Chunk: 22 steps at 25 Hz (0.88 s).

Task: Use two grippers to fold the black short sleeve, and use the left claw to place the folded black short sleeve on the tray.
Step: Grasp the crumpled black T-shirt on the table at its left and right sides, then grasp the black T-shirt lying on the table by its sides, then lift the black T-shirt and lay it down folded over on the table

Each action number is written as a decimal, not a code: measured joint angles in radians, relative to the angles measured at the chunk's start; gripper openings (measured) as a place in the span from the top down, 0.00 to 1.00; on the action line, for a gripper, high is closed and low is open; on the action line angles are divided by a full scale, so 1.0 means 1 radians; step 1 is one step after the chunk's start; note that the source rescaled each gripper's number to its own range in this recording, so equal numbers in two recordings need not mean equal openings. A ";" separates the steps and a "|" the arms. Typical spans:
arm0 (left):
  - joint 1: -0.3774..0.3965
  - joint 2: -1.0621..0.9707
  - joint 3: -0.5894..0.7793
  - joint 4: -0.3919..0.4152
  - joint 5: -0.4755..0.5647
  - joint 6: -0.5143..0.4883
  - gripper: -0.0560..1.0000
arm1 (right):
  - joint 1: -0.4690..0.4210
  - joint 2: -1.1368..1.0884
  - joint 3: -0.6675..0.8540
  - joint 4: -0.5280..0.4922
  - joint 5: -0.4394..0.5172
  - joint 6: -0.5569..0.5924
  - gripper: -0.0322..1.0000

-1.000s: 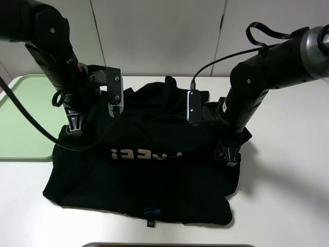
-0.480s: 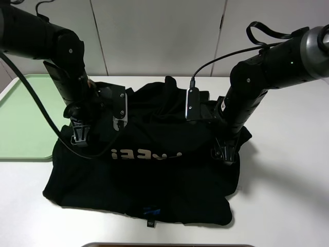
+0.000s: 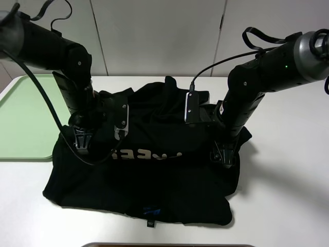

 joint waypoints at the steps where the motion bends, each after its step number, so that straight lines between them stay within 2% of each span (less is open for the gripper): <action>1: 0.000 0.001 0.000 0.000 -0.005 0.000 0.06 | 0.000 0.001 0.000 0.000 0.000 0.000 0.00; 6: 0.000 0.002 0.000 0.000 -0.023 0.001 0.16 | 0.000 0.001 0.000 0.002 -0.016 0.000 0.01; 10: 0.000 0.002 0.000 0.000 -0.024 0.001 0.26 | 0.000 0.001 0.000 0.002 -0.018 0.000 0.18; 11: 0.000 0.002 0.000 0.000 -0.024 0.001 0.28 | 0.000 0.001 0.000 0.002 -0.018 0.000 0.18; 14: 0.000 0.002 0.000 0.000 -0.024 0.001 0.37 | 0.000 0.001 0.000 0.002 -0.018 0.000 0.31; 15: 0.000 0.002 0.000 0.000 -0.024 0.001 0.37 | 0.000 0.001 0.000 0.002 -0.018 -0.004 0.39; 16: 0.000 0.002 0.000 0.000 -0.024 0.001 0.40 | 0.000 0.001 0.000 0.002 -0.018 -0.004 0.39; 17: 0.000 0.002 0.000 -0.001 -0.025 0.001 0.48 | 0.000 0.001 0.000 0.002 -0.018 -0.018 0.48; 22: 0.000 0.002 0.000 -0.001 -0.025 0.001 0.77 | 0.000 0.001 0.000 0.002 -0.018 -0.030 0.78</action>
